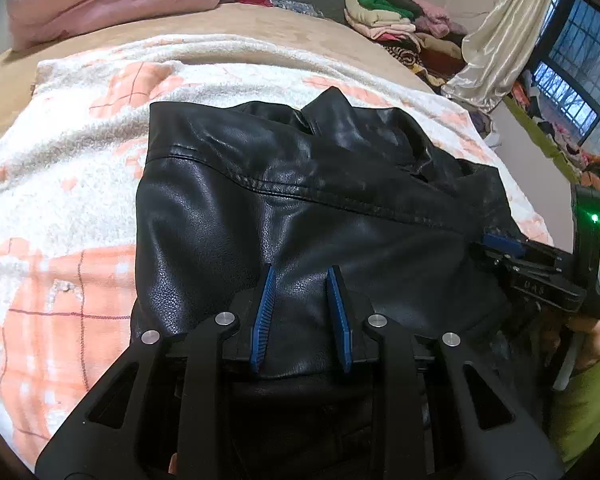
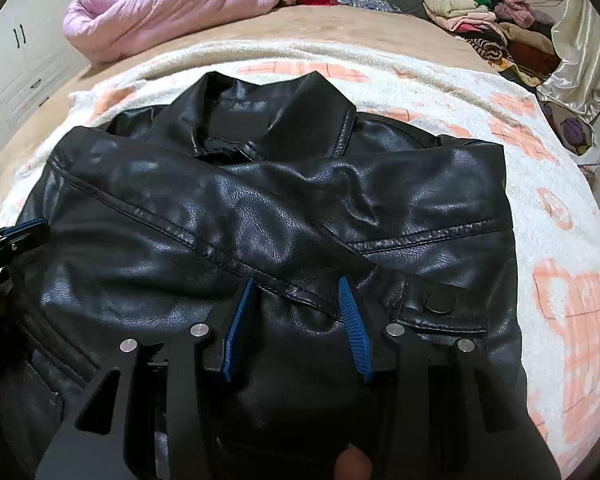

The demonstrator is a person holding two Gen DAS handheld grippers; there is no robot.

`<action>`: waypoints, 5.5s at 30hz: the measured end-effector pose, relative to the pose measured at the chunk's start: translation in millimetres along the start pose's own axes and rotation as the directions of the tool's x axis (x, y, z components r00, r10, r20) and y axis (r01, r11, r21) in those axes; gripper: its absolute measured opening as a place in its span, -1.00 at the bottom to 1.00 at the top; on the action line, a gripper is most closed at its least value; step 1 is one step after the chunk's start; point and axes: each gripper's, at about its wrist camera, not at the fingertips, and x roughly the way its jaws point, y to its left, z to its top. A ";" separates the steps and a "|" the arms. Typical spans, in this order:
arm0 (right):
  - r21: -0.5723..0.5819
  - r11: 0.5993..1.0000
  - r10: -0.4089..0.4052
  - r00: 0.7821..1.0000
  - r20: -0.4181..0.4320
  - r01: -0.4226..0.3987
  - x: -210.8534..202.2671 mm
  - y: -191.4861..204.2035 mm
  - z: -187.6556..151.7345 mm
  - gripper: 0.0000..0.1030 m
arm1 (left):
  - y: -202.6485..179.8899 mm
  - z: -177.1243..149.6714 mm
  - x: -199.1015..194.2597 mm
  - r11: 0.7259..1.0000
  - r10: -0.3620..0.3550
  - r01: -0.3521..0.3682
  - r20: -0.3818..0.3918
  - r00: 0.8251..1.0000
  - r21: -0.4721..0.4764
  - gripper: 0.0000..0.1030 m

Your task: Fold large clothes

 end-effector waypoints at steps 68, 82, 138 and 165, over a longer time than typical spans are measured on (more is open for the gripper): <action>0.009 0.995 0.096 0.994 0.060 -0.097 -80.0 4.0 -42.0 0.10 | -65.5 -24.8 4.6 0.983 -0.047 0.061 -0.085 0.995 0.170 -0.51; 0.052 0.992 0.108 0.978 0.178 -0.119 -108.8 -11.5 -37.4 0.82 | -69.6 -17.5 -16.8 0.981 -0.042 0.047 -0.026 0.999 0.189 -0.02; 0.077 0.978 0.149 0.914 0.378 -0.192 -222.0 3.2 -70.6 0.91 | -96.6 -29.1 -129.1 0.979 0.016 -0.054 0.191 0.982 0.198 0.82; 0.130 0.983 0.100 0.976 0.195 -0.127 -223.7 -26.6 -155.2 0.91 | -84.9 -76.8 -149.3 0.982 0.102 -0.123 0.138 0.985 0.147 0.82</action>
